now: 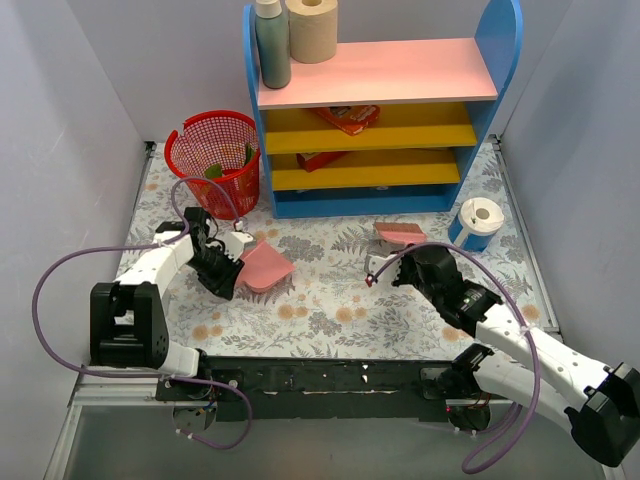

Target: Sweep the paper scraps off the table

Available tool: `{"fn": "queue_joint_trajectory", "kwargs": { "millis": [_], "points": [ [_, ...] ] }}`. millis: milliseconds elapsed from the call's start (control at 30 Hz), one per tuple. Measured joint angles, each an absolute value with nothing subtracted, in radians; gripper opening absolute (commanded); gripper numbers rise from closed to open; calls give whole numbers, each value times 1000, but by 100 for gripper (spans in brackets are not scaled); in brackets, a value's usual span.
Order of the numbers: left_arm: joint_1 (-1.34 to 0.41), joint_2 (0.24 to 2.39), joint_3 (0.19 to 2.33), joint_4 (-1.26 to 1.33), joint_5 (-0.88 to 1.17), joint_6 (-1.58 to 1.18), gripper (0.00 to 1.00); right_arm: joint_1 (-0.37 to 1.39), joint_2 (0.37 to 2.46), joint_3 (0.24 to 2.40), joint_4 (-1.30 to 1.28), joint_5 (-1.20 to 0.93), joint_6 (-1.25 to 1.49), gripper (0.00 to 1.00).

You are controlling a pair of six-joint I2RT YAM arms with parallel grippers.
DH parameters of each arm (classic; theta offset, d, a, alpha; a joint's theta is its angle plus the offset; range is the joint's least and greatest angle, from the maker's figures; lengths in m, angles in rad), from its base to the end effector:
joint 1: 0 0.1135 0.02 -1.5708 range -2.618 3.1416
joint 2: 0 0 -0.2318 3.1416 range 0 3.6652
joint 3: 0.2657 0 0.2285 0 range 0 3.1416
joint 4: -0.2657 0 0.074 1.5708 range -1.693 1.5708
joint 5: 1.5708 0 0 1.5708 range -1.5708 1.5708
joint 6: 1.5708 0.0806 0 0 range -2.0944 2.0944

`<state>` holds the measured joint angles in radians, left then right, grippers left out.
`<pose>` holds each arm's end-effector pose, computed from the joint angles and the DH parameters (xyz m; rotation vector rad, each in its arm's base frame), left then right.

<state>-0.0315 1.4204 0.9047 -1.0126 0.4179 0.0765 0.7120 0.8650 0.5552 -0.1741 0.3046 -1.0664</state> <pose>0.2118 -0.0394 0.1386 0.1768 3.0186 -0.6396 0.1910 0.1329 0.2096 -1.4821 1.4489 -0.5316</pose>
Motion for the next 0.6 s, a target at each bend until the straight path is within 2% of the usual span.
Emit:
{"fn": "queue_joint_trajectory", "kwargs": {
  "millis": [167, 367, 600],
  "points": [
    [-67, 1453, 885, -935, 340, 23, 0, 735, 823, 422, -12, 342, -1163, 1],
    [-71, 1470, 886, -886, 314, -34, 0, 735, 818, 365, 36, 358, -1192, 1],
    [-88, 1523, 888, -880, 300, -68, 16, 735, 820, 348, 7, 365, -1164, 1]
  ]
}}
